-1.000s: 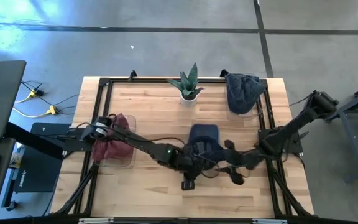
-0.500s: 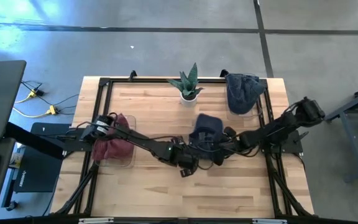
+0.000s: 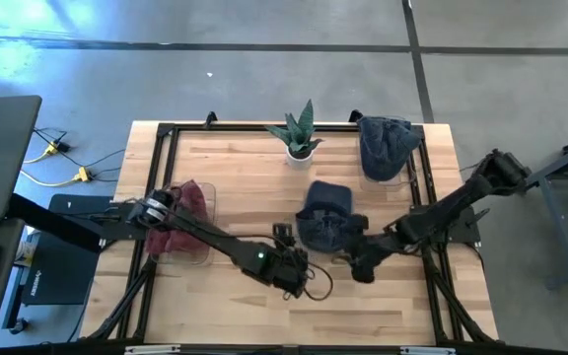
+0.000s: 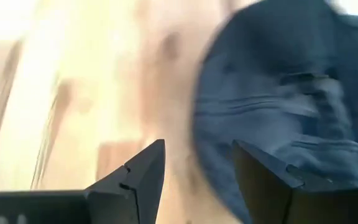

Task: Pick & Place hat
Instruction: Put the blue cap into the right transparent bin

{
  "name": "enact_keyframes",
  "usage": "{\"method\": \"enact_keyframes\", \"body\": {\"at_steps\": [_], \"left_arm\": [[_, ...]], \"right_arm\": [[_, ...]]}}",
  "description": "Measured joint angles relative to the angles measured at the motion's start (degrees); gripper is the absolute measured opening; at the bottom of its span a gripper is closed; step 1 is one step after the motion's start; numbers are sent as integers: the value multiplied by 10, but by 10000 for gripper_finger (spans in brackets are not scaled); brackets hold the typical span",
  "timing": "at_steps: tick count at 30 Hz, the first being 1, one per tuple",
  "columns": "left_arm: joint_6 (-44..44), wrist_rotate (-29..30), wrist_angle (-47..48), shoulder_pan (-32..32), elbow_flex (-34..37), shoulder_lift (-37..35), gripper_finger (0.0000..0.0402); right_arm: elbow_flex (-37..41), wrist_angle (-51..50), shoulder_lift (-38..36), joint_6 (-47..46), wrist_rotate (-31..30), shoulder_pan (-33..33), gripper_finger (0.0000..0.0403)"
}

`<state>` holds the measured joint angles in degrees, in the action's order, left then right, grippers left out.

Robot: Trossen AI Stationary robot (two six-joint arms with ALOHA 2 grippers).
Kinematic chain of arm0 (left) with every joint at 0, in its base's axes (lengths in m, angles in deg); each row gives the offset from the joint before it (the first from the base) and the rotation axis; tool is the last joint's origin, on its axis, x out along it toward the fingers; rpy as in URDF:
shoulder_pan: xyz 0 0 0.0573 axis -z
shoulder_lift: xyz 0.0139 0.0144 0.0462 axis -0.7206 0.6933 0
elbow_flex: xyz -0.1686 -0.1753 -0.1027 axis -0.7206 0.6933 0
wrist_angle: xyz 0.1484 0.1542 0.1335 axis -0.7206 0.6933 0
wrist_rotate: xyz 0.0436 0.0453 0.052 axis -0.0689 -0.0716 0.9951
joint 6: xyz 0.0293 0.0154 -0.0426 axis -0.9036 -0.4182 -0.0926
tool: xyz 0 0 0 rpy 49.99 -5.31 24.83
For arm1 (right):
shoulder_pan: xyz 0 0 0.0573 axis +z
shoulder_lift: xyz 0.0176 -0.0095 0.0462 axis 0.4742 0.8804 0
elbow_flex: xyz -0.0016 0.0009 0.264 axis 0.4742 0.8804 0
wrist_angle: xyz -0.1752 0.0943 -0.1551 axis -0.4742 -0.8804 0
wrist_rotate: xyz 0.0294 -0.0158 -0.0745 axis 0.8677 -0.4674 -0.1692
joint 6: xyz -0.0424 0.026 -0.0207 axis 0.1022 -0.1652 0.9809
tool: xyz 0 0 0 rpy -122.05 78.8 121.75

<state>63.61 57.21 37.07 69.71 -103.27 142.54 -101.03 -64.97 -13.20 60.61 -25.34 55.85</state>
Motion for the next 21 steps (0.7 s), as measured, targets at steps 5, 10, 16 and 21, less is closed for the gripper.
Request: {"method": "enact_keyframes", "body": {"at_steps": [5, 10, 16, 21], "left_arm": [[-127, 43, -49, 0, 2, 35, 170], [-214, 6, -67, -21, 3, 56, 170], [-282, -94, -98, -67, 3, 80, 170], [-305, -70, -68, -75, 1, 75, 170]], "right_arm": [[0, -13, 26, 72, 3, 36, 181], [1, -40, 27, 65, -9, 54, 181], [1, -61, 27, 165, 7, 55, 181], [0, -65, 27, 240, 6, 43, 181]]}}
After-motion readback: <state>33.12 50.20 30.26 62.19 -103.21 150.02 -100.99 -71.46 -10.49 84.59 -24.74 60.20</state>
